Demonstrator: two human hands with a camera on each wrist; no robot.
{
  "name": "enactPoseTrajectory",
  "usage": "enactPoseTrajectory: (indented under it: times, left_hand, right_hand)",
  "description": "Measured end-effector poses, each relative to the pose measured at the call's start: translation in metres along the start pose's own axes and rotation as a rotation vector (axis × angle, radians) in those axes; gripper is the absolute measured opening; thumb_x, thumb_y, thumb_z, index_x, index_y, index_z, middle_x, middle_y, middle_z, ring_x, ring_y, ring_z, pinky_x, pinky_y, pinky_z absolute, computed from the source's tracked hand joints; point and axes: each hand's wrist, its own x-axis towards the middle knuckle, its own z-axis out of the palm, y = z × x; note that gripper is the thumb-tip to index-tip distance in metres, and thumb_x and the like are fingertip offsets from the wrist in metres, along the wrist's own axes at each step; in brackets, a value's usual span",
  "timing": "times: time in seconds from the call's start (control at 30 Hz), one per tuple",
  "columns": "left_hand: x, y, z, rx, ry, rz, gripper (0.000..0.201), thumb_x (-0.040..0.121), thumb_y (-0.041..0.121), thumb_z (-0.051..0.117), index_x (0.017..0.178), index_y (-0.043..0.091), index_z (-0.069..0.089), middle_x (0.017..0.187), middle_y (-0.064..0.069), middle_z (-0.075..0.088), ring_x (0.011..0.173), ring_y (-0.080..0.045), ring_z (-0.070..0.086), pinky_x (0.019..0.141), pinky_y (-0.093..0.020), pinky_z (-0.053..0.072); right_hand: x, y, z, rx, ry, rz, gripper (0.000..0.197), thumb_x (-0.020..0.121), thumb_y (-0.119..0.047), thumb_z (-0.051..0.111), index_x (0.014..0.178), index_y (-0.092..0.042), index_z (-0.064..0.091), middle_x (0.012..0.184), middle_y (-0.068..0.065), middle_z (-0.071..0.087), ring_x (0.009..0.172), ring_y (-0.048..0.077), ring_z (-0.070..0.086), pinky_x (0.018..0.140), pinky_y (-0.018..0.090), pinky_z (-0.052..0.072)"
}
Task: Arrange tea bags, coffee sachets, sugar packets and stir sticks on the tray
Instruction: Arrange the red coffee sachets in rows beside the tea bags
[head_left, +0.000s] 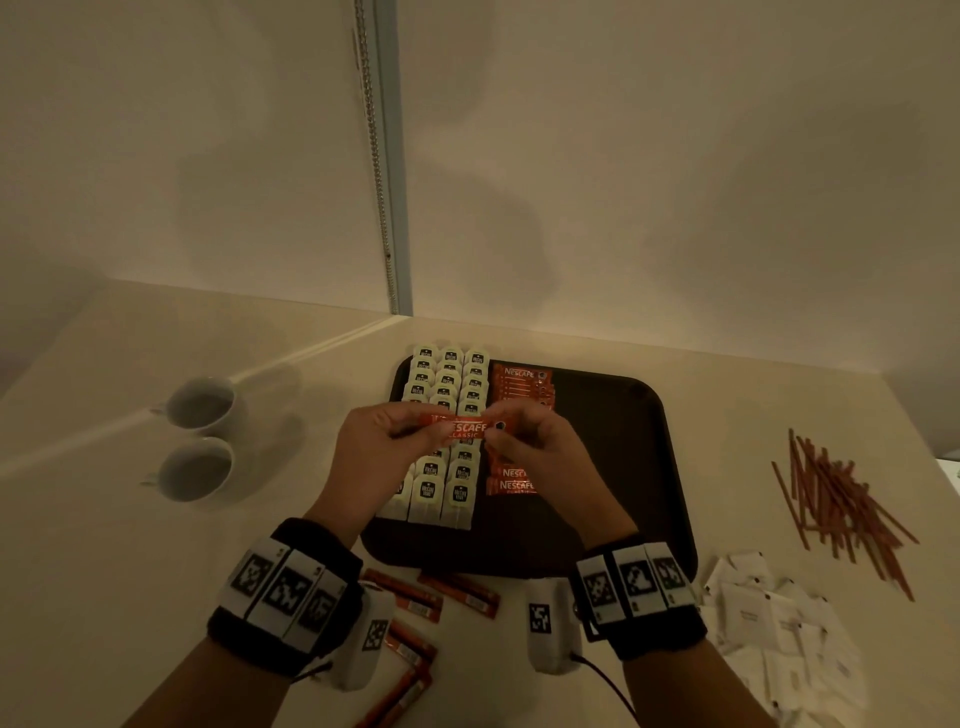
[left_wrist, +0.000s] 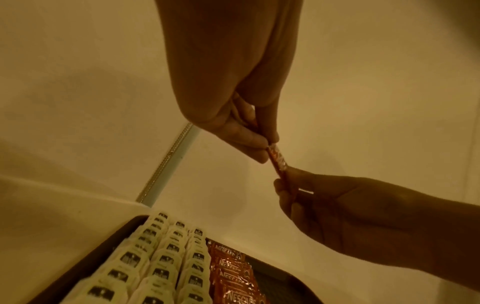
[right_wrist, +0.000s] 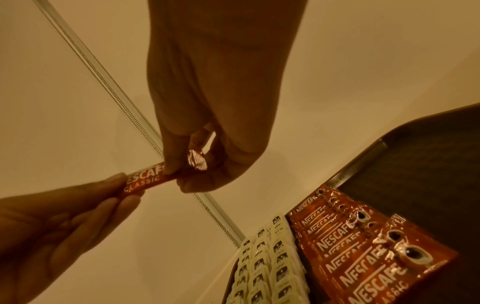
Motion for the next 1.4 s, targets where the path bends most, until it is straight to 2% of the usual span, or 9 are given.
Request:
enactPoseTrajectory:
  times: [0.27, 0.6, 0.73, 0.87, 0.97, 1.07, 1.2, 1.3, 1.4]
  left_hand:
    - [0.001, 0.004, 0.004, 0.168, 0.022, 0.095, 0.024, 0.076, 0.008, 0.076, 0.076, 0.031, 0.071, 0.068, 0.02, 0.071, 0.07, 0.001, 0.068, 0.066, -0.008, 0.05]
    - [0.001, -0.004, 0.005, 0.037, 0.028, -0.005, 0.014, 0.08, 0.007, 0.072, 0.08, 0.021, 0.073, 0.071, 0.003, 0.074, 0.067, -0.011, 0.07, 0.062, -0.017, 0.055]
    - [0.003, -0.011, 0.003, 0.109, 0.0, -0.042, 0.013, 0.078, 0.013, 0.075, 0.082, 0.025, 0.072, 0.078, 0.001, 0.074, 0.074, -0.015, 0.07, 0.067, -0.022, 0.056]
    - [-0.003, -0.021, -0.015, 0.302, -0.101, -0.163, 0.032, 0.079, 0.035, 0.073, 0.109, 0.031, 0.062, 0.101, 0.01, 0.066, 0.09, -0.01, 0.064, 0.078, -0.027, 0.052]
    - [-0.017, -0.03, -0.045, 0.368, -0.138, -0.188, 0.014, 0.09, 0.028, 0.061, 0.104, 0.028, 0.063, 0.1, 0.006, 0.067, 0.088, -0.016, 0.066, 0.072, -0.026, 0.05]
    - [-0.034, -0.045, -0.075, 0.403, -0.187, -0.248, 0.013, 0.093, 0.018, 0.057, 0.1, 0.027, 0.065, 0.092, 0.001, 0.07, 0.082, -0.017, 0.067, 0.069, -0.027, 0.052]
    - [-0.06, -0.063, -0.105, 0.368, -0.091, -0.33, 0.011, 0.087, 0.029, 0.064, 0.097, 0.027, 0.067, 0.087, 0.003, 0.073, 0.079, -0.017, 0.068, 0.071, -0.032, 0.052]
    - [-0.079, -0.078, -0.123, 0.343, -0.003, -0.429, 0.011, 0.093, 0.016, 0.06, 0.097, 0.022, 0.067, 0.085, 0.003, 0.073, 0.081, -0.023, 0.068, 0.071, -0.033, 0.052]
    - [-0.098, -0.09, -0.136, 0.328, 0.057, -0.511, 0.017, 0.095, 0.009, 0.054, 0.096, 0.019, 0.068, 0.085, -0.003, 0.074, 0.078, -0.027, 0.067, 0.07, -0.034, 0.05]
  right_hand:
    - [-0.004, 0.008, 0.009, 0.123, -0.024, 0.05, 0.015, 0.087, -0.002, 0.059, 0.101, -0.007, 0.063, 0.089, 0.002, 0.068, 0.075, 0.007, 0.067, 0.067, 0.017, 0.053]
    - [-0.001, 0.004, 0.001, 0.089, -0.018, 0.013, 0.013, 0.086, 0.0, 0.06, 0.097, -0.003, 0.065, 0.086, 0.002, 0.067, 0.074, 0.007, 0.067, 0.067, 0.018, 0.054]
    - [0.004, 0.007, -0.008, -0.12, 0.011, -0.006, 0.013, 0.083, -0.008, 0.066, 0.086, -0.021, 0.066, 0.084, -0.002, 0.067, 0.075, 0.005, 0.063, 0.069, 0.018, 0.052]
    - [0.011, 0.032, -0.041, -0.371, 0.113, 0.068, 0.013, 0.081, -0.015, 0.07, 0.085, -0.027, 0.065, 0.093, -0.005, 0.065, 0.089, 0.007, 0.062, 0.083, 0.026, 0.051]
    - [0.006, 0.062, -0.065, -0.509, 0.023, 0.224, 0.011, 0.082, -0.014, 0.069, 0.086, -0.023, 0.063, 0.099, -0.008, 0.062, 0.096, 0.007, 0.059, 0.093, 0.031, 0.049]
    - [-0.002, 0.09, -0.071, -0.576, -0.064, 0.344, 0.012, 0.081, -0.014, 0.069, 0.087, -0.024, 0.063, 0.102, -0.01, 0.059, 0.102, 0.008, 0.055, 0.099, 0.033, 0.043]
    - [-0.004, 0.11, -0.065, -0.573, -0.041, 0.367, 0.014, 0.078, -0.015, 0.073, 0.084, -0.022, 0.063, 0.099, -0.01, 0.06, 0.098, 0.007, 0.056, 0.095, 0.031, 0.046]
    - [-0.001, 0.113, -0.059, -0.576, 0.048, 0.348, 0.015, 0.077, -0.013, 0.074, 0.085, -0.017, 0.061, 0.093, -0.012, 0.058, 0.091, 0.006, 0.054, 0.079, 0.017, 0.043]
    - [0.002, 0.116, -0.054, -0.608, 0.101, 0.348, 0.016, 0.078, -0.014, 0.073, 0.087, -0.016, 0.06, 0.092, -0.01, 0.057, 0.087, 0.003, 0.052, 0.077, 0.017, 0.039]
